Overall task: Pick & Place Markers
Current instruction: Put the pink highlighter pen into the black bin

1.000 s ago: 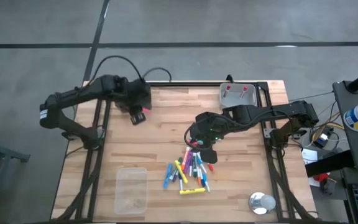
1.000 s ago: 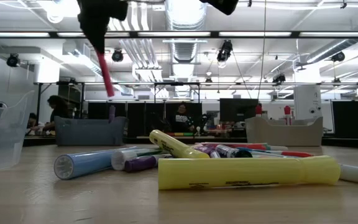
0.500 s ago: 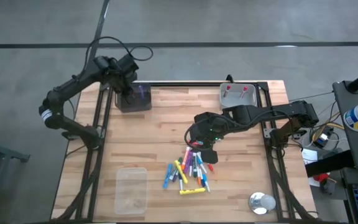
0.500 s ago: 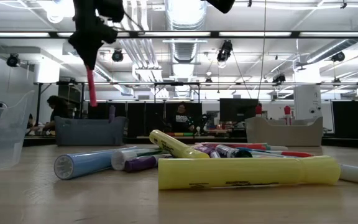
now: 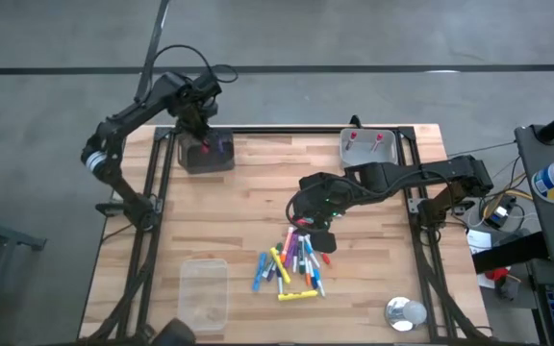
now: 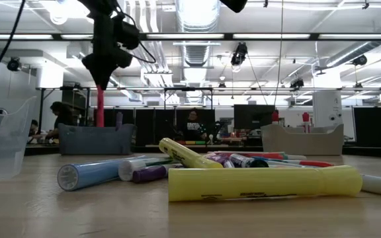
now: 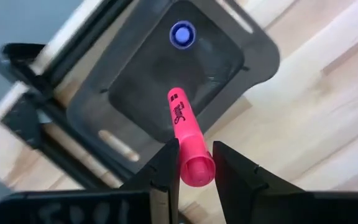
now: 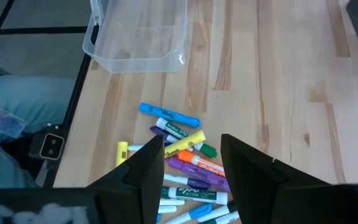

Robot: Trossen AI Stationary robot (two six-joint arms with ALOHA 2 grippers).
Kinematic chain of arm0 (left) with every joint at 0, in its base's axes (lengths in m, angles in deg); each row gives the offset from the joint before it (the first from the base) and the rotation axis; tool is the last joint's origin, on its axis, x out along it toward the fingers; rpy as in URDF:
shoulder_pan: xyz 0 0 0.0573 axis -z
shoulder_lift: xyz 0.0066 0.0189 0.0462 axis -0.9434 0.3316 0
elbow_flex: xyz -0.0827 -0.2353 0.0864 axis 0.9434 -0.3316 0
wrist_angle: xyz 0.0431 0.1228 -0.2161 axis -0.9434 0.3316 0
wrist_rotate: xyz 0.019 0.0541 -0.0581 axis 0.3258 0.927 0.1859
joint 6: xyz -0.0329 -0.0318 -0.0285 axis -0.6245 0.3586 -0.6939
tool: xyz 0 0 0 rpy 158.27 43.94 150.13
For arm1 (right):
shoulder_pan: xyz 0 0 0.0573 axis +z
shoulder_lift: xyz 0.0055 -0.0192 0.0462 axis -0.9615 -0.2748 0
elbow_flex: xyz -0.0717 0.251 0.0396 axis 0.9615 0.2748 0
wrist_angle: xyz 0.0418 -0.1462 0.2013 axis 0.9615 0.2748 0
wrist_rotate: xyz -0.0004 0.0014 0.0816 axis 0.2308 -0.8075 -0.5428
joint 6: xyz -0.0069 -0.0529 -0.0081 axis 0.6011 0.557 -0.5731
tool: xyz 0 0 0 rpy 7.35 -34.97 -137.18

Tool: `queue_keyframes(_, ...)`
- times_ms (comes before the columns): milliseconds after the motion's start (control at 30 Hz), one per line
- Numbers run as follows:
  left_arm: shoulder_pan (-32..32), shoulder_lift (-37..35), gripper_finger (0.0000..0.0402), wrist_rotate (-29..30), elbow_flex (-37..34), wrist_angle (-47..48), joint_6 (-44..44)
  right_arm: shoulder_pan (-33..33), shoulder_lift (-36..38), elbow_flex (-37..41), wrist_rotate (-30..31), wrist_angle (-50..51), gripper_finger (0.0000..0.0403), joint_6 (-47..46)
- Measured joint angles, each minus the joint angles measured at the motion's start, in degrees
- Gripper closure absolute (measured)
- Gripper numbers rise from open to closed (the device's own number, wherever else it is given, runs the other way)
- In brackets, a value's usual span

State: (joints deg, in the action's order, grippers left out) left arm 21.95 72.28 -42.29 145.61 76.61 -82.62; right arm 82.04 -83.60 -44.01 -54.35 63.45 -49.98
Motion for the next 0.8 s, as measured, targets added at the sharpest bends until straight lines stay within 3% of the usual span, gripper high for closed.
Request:
queue_keyframes(467,-9.04,4.16,0.0321,-1.74,1.52,-1.97,1.04,0.66,0.0,0.0,-0.11,0.02,0.0264,1.13)
queue_keyframes(800,-11.95,4.36,0.0321,-2.46,1.36,-3.09,0.31,0.79,0.0,0.0,-0.09,0.07,0.0266,1.54)
